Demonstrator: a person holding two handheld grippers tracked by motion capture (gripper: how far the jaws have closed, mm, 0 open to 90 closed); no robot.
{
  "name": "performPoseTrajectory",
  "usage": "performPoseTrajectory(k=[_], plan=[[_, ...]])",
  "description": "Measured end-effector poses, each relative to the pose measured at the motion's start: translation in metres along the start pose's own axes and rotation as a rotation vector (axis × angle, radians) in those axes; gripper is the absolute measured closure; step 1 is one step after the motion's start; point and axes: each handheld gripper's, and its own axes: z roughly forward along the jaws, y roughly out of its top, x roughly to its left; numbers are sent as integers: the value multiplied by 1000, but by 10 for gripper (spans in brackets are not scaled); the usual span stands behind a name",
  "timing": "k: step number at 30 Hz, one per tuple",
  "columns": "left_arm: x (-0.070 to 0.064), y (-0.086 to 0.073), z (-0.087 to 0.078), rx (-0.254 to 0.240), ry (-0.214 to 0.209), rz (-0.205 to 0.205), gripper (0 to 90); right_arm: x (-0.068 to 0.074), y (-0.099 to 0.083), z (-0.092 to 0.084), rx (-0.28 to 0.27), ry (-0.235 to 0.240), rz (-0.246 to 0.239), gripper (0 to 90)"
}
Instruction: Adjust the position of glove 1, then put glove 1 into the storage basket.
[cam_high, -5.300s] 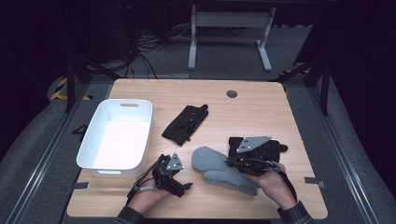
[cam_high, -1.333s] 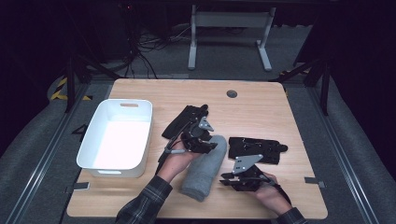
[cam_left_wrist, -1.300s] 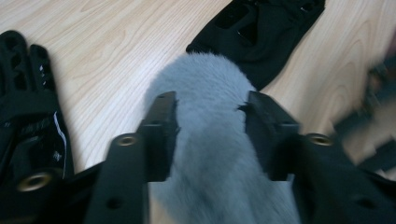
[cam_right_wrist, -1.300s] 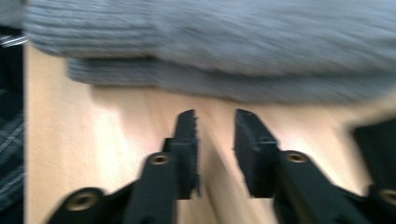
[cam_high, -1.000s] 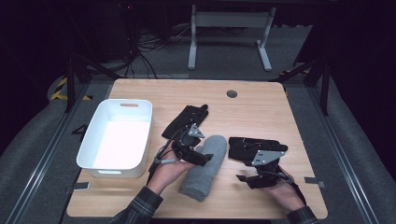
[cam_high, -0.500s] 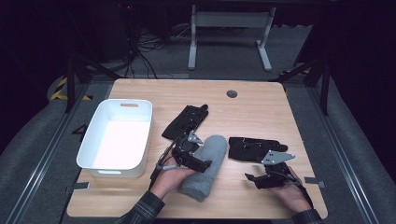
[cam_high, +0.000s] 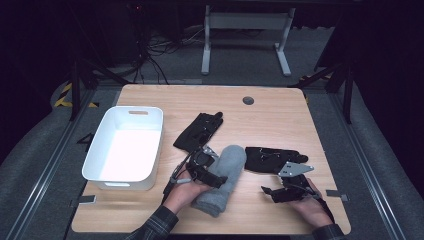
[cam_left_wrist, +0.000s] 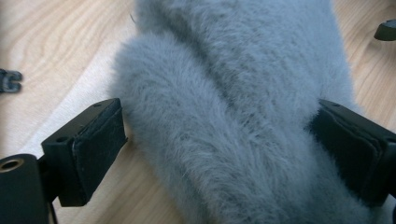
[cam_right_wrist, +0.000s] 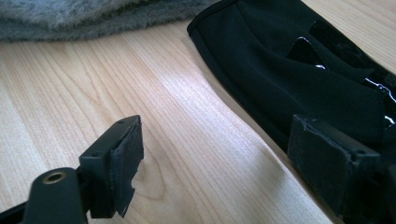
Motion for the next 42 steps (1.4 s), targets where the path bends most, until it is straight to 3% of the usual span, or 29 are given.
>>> performPoseTrajectory(k=[3,10,19,25,31,42], plan=[[2,0,1,16,-43,-16,141,3,0,3,10,-18,-17,190],[2,2,0,32,-89,-1,276,4,-1,4,1,-8,-19,183],[5,5,1,66,-173,-6,503,1,-5,8,-33,32,13,151],[0,9,-2,88,-192,42,628,0,-5,8,-28,53,28,148],[1,11,-8,77,-209,34,652,0,-5,8,-27,51,30,147],[-3,18,-26,55,-188,62,654,0,-6,8,-27,52,32,147]])
